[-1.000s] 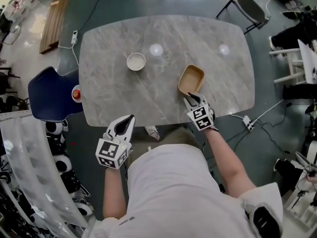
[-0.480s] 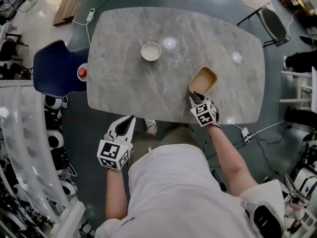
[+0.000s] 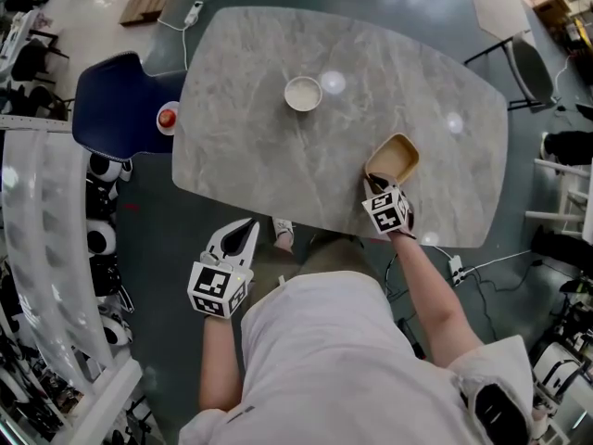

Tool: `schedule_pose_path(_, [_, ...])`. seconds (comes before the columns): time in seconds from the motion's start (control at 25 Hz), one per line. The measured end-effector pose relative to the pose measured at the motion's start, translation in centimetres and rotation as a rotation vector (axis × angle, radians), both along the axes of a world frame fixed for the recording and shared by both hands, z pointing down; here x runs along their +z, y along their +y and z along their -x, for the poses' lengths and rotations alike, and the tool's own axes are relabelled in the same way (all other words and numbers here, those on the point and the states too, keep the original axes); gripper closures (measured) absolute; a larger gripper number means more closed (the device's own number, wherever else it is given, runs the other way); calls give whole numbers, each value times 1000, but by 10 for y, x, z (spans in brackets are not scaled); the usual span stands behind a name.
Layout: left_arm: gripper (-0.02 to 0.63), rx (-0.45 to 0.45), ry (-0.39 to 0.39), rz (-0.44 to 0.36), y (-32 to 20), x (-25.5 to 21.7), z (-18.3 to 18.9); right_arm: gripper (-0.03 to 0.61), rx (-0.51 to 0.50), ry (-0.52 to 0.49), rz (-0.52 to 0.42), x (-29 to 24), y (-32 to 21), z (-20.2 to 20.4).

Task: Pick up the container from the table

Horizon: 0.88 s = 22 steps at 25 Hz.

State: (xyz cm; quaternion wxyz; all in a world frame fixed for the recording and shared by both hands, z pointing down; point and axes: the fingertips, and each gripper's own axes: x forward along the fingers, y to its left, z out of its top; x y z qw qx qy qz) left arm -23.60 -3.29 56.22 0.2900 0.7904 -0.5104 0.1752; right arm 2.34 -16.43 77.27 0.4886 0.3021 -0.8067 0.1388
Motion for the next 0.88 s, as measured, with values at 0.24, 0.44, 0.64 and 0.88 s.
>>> schedule_pose_path(0.24, [611,-19,-8,-1,1,1,3,541,-25,4,-3,0,2,4])
schedule_pose_path(0.44, [611,-8,-26,-9,-4,1,1,546,-13,-18,-11,-8,-1,6])
schedule_pose_path(0.64, [611,-3,-14,-21,-9,-2,-3,549,-12,-40,-54,-22,-7,3])
schedule_pose_path(0.88, [611,34,-7,-41,-19,-7,-12,549,45,-77,-70,-45,-11,-6])
